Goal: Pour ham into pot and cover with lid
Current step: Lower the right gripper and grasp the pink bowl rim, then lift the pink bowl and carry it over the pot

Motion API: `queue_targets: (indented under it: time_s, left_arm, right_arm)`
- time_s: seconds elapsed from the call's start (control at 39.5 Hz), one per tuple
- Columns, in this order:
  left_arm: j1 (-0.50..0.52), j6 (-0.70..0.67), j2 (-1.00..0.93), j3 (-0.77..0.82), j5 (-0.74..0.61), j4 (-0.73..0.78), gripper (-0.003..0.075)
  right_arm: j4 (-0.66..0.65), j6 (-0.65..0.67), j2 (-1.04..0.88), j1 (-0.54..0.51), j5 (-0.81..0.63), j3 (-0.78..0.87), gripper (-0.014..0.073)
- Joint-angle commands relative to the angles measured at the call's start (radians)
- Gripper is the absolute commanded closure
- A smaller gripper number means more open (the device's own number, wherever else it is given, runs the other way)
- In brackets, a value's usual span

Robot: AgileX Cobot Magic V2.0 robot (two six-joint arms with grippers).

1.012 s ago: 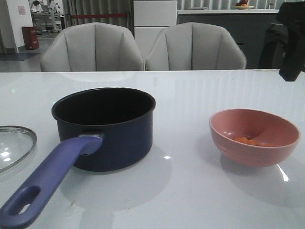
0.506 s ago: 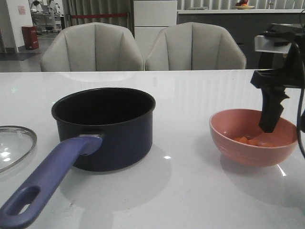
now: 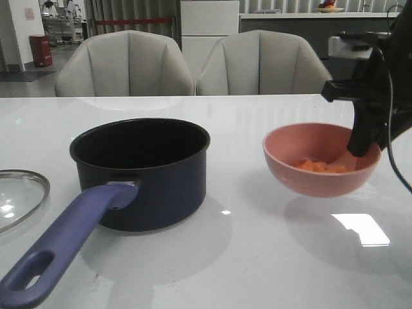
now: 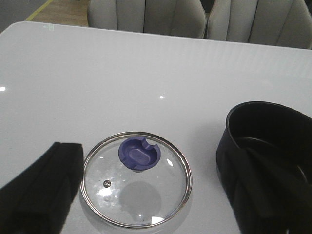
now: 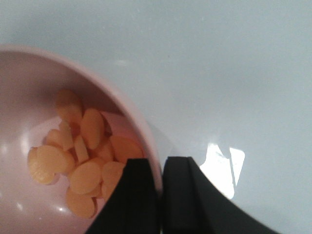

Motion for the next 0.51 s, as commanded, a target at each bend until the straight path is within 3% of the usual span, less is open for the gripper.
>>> queue_targets:
  time_s: [0.0, 0.2, 0.48]
  left_arm:
    - [-0.005, 0.000, 0.005, -0.027, -0.081, -0.010, 0.0103]
    - [-0.005, 0.000, 0.005, -0.027, -0.081, -0.010, 0.0103]
    - [-0.005, 0.000, 0.005, -0.027, -0.081, -0.010, 0.0103]
  right_arm:
    - [0.018, -0.035, -0.097, 0.015, 0.005, -0.065, 0.0461]
    - [0.077, -0.057, -0.151, 0.077, 0.022, -0.130, 0.0461]
    - [0.047, -0.065, -0.154, 0.280, -0.061, -0.256, 0.0461]
